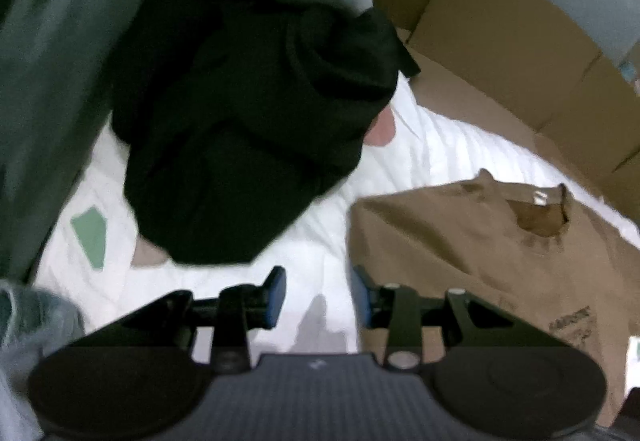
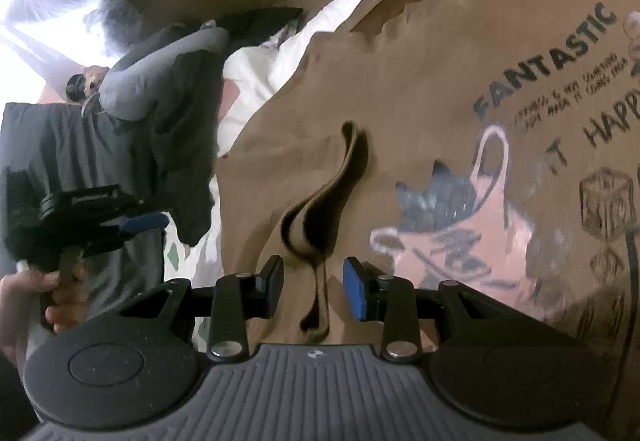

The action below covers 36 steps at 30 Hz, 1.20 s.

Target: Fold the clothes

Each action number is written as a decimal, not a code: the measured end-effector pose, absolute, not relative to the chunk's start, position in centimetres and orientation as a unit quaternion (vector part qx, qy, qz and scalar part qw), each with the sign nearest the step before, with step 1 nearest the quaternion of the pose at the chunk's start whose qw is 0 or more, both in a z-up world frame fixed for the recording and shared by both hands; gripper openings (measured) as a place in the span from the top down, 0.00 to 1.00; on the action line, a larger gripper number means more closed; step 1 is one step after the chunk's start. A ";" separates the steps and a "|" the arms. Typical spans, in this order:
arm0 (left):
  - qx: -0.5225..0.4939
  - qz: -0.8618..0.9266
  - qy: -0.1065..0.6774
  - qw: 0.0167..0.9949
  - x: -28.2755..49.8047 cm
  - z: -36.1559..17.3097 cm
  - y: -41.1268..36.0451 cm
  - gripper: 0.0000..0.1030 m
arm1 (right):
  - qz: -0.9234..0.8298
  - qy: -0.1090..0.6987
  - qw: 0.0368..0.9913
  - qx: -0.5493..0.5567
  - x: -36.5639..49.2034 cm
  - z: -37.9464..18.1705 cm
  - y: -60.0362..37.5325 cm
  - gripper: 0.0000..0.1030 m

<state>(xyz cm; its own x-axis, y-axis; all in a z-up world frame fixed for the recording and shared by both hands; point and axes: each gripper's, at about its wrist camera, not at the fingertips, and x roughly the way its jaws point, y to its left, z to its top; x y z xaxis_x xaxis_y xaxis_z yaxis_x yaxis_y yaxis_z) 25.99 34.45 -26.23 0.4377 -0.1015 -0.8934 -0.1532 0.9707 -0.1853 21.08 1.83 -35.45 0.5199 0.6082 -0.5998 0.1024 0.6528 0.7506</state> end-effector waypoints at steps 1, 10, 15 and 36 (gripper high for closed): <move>-0.128 0.012 0.529 0.839 25.5 -26.7 34.0 0.63 | 0.158 0.465 0.782 0.384 20.8 -35.4 2.0 0.62; -0.161 -0.009 0.526 0.835 19.8 -29.1 31.2 0.62 | 0.142 0.495 0.751 0.413 18.6 -36.5 3.7 0.62; -0.184 -0.002 0.525 0.831 15.4 -28.4 31.1 0.62 | 0.130 0.505 0.735 0.433 18.8 -37.6 4.5 0.62; -0.113 0.006 0.545 0.831 13.8 -33.8 27.1 0.69 | 0.122 0.522 0.724 0.435 20.0 -37.4 5.2 0.92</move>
<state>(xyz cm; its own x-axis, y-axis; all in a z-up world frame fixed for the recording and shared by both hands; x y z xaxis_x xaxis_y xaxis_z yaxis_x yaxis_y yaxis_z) 13.82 27.15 -33.84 0.4060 -0.1138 -0.9067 -0.1323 0.9745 -0.1815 19.99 5.20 -37.41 0.4261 0.6306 -0.6487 0.2768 0.5918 0.7571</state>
